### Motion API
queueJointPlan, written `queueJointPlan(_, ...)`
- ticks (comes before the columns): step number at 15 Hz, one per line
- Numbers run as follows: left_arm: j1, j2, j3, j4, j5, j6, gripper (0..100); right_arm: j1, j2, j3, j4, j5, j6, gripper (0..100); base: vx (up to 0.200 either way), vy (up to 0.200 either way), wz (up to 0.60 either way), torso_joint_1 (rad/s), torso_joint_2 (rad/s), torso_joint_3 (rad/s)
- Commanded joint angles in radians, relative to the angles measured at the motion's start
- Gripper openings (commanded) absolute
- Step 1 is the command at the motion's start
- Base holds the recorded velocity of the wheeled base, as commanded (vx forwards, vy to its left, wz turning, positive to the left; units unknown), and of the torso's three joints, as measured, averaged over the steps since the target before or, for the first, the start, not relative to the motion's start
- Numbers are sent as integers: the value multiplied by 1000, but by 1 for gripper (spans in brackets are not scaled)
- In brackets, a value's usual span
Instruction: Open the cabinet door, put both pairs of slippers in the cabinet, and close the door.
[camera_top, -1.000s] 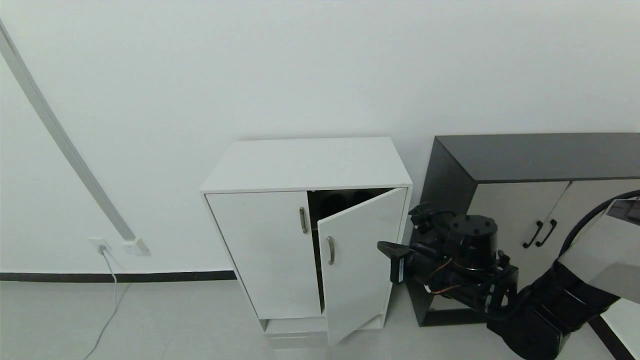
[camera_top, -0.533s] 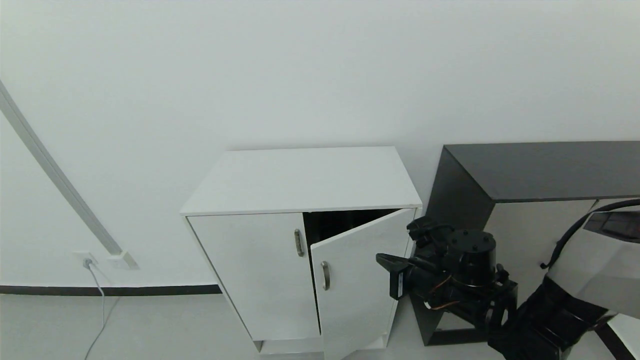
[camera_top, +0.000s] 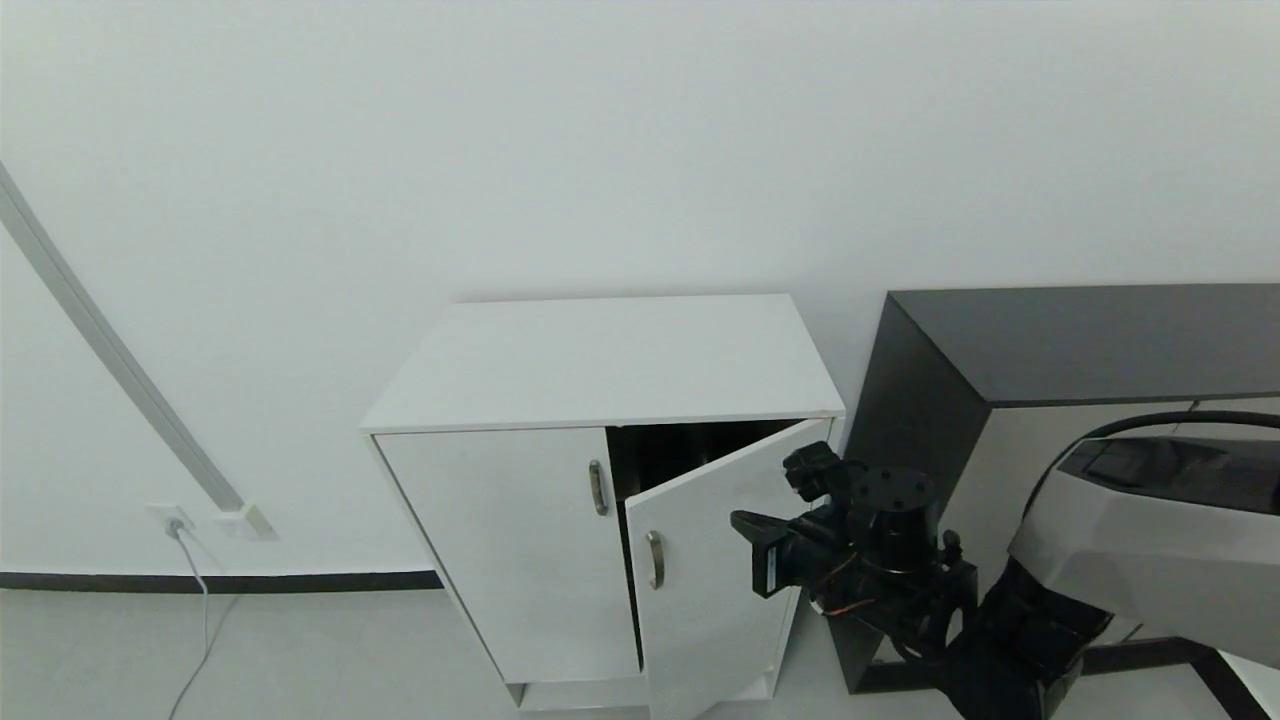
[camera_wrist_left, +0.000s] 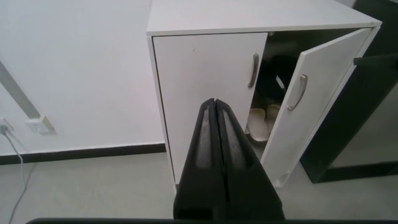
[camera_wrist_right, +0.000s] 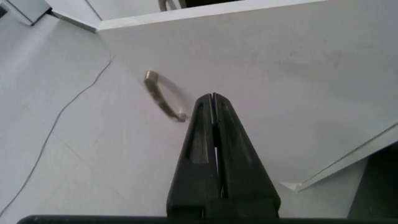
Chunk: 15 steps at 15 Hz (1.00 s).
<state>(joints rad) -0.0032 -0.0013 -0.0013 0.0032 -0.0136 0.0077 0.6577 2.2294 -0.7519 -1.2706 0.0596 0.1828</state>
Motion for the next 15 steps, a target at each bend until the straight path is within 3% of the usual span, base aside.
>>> queueJointPlan(1,0,1,0,0,0,0,0,-15,75,-73,7,0,0,0,0,0,0,0,0,0)
queueJointPlan(15,0,1,1,0,0,0,0,-72,165,-360,175,-3,-2,0,0,0,0,0,0,0)
